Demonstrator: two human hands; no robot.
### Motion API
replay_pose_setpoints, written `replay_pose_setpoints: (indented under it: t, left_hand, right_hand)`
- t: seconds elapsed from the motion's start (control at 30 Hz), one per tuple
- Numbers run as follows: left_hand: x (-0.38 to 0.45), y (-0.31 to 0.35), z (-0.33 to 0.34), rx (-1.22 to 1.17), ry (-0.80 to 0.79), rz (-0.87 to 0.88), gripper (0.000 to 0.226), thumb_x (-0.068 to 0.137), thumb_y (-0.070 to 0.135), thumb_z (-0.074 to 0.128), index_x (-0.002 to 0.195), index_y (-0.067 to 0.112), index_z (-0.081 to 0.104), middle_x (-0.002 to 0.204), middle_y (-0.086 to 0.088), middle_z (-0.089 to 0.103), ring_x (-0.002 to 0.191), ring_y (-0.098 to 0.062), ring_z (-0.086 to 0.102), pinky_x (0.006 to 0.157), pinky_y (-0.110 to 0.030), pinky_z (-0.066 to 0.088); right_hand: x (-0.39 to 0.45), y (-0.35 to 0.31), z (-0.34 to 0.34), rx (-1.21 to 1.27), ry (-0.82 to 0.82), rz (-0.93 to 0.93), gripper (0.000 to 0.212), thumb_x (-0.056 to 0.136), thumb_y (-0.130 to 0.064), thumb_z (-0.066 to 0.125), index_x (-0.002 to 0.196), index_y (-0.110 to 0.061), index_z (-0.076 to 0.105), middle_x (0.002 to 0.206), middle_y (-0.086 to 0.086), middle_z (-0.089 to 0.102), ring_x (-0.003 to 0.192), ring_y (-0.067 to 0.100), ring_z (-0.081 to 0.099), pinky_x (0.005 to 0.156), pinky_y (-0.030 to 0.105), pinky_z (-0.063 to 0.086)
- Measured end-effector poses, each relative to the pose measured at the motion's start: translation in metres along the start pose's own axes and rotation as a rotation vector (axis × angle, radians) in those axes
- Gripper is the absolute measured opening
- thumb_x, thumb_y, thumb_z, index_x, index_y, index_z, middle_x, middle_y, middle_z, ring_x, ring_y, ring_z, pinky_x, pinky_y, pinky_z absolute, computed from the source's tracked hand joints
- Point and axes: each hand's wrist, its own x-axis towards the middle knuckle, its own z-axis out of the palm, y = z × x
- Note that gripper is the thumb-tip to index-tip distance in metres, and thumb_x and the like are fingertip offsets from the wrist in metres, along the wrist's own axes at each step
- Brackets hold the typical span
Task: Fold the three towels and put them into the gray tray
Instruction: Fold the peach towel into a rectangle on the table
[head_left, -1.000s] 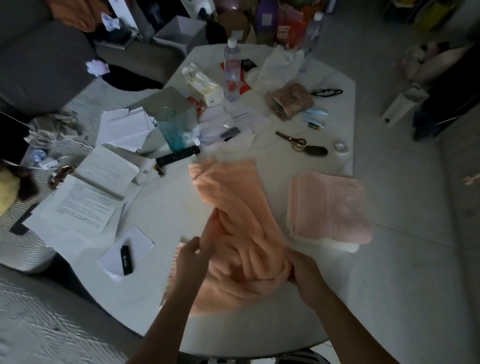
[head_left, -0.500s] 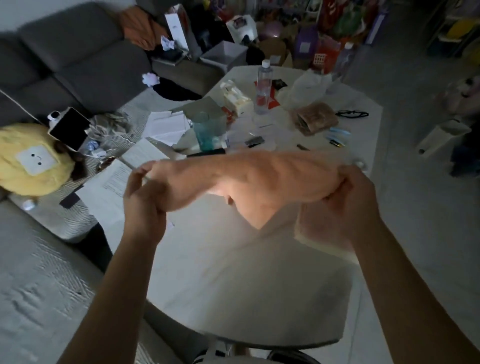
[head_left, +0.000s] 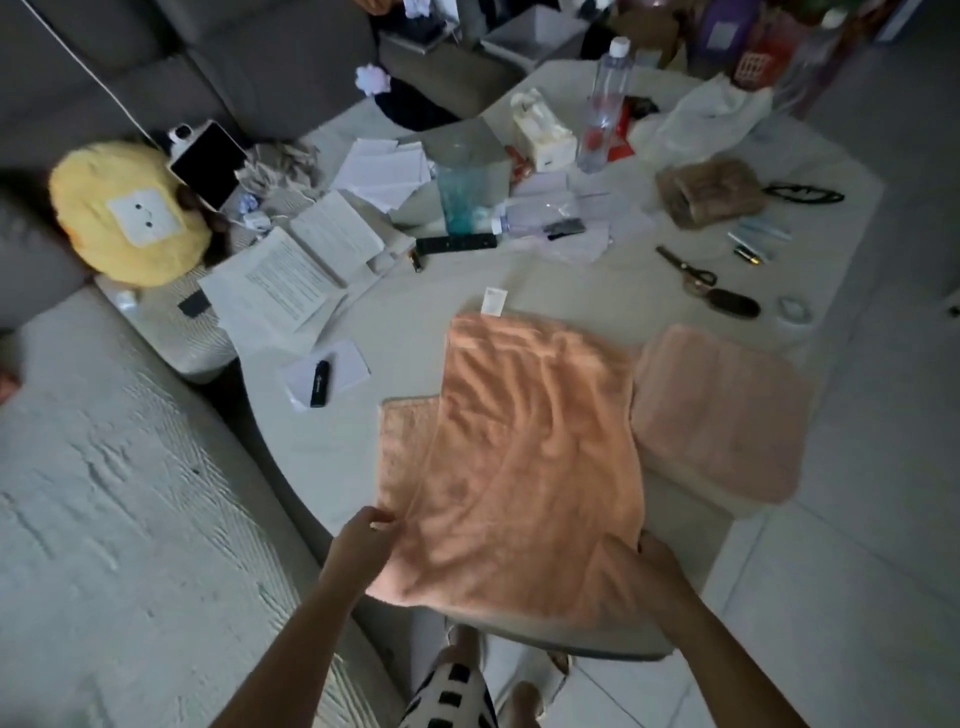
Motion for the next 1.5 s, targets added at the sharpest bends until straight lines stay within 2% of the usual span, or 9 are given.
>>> replay_pose_setpoints:
  t: [0.13,0.4,0.6,0.77,0.9,1.0,1.17,1.27,1.5]
  left_hand:
    - [0.010,0.044,-0.001,-0.016,0.029,0.104,0.042,0.092,0.029,0.066,0.131,0.016,0.057,0.116,-0.006,0.069,0.085,-0.016,0.066,0.064,-0.024,0.049]
    - [0.077,0.127,0.013,-0.235,-0.013,0.139,0.067,0.090,0.028,0.070,0.148,0.009,0.041,0.138,-0.014,0.061,0.122,-0.029,0.060,0.098,-0.033,0.045]
    - [0.119,0.170,0.013,-0.156,-0.020,0.169,0.023,0.087,0.028,0.067,0.075,0.010,0.060,0.065,-0.005,0.054,0.067,-0.023,0.053,0.057,-0.030,0.040]
    - [0.075,0.171,-0.018,-0.511,-0.063,0.263,0.036,0.082,0.040,0.059,0.067,0.012,0.041,0.062,0.001,0.036,0.058,-0.015,0.035,0.051,-0.028,0.031]
    - [0.033,0.095,-0.039,-0.575,-0.252,0.025,0.035,0.077,0.036,0.053,0.095,0.013,0.072,0.086,-0.007,0.075,0.078,-0.028,0.069,0.066,-0.044,0.058]
    - [0.027,0.049,-0.044,-0.447,-0.274,-0.140,0.038,0.068,0.023,0.054,0.098,0.002,0.064,0.084,-0.012,0.063,0.072,-0.027,0.057,0.055,-0.039,0.046]
    - [0.074,0.056,-0.047,-0.353,-0.143,-0.024,0.044,0.079,0.031,0.062,0.117,0.009,0.063,0.106,-0.010,0.072,0.095,-0.027,0.070,0.073,-0.040,0.058]
    - [0.109,0.081,-0.044,-0.355,-0.044,-0.006,0.046,0.089,0.033,0.068,0.126,0.007,0.059,0.109,-0.010,0.070,0.092,-0.026,0.070,0.071,-0.037,0.057]
    - [0.130,0.114,-0.053,-0.471,-0.029,0.107,0.029,0.088,0.023,0.068,0.114,0.009,0.069,0.095,0.006,0.071,0.080,-0.008,0.067,0.066,-0.021,0.051]
  right_hand:
    - [0.006,-0.040,-0.010,0.078,0.029,-0.075,0.044,0.096,-0.042,0.054,0.127,-0.011,0.051,0.114,0.008,0.055,0.100,0.028,0.054,0.086,0.041,0.042]
    - [-0.014,-0.052,0.013,-0.036,0.050,-0.145,0.012,0.096,-0.018,0.059,0.087,-0.022,0.066,0.083,0.000,0.071,0.070,0.009,0.063,0.053,0.020,0.048]
    - [-0.001,-0.025,-0.001,-0.233,0.116,-0.009,0.007,0.091,-0.007,0.063,0.088,-0.011,0.066,0.081,0.013,0.069,0.066,0.019,0.057,0.056,0.028,0.041]
    - [0.009,-0.046,0.002,-0.232,0.188,0.034,0.011,0.091,-0.021,0.065,0.080,-0.018,0.065,0.074,0.002,0.066,0.068,0.021,0.060,0.063,0.035,0.046]
    - [0.016,-0.064,0.029,-0.229,0.212,0.029,0.021,0.092,-0.037,0.059,0.078,-0.021,0.062,0.082,0.005,0.068,0.077,0.025,0.062,0.077,0.040,0.049]
    - [0.015,-0.066,0.050,-0.276,0.149,0.018,0.016,0.088,-0.037,0.064,0.095,-0.023,0.065,0.096,0.008,0.071,0.084,0.030,0.063,0.080,0.038,0.047]
    - [0.017,-0.085,0.062,-0.363,0.133,-0.169,0.050,0.082,-0.038,0.061,0.131,-0.033,0.051,0.103,-0.017,0.066,0.087,0.009,0.066,0.077,0.035,0.054]
    - [0.032,-0.118,0.064,-0.255,0.236,-0.262,0.046,0.077,-0.052,0.058,0.116,-0.029,0.055,0.105,-0.007,0.067,0.088,0.014,0.064,0.080,0.037,0.051]
    - [0.109,-0.173,0.059,-0.441,0.336,-0.136,0.073,0.090,-0.043,0.059,0.148,-0.011,0.031,0.137,0.016,0.057,0.125,0.035,0.054,0.102,0.043,0.041]
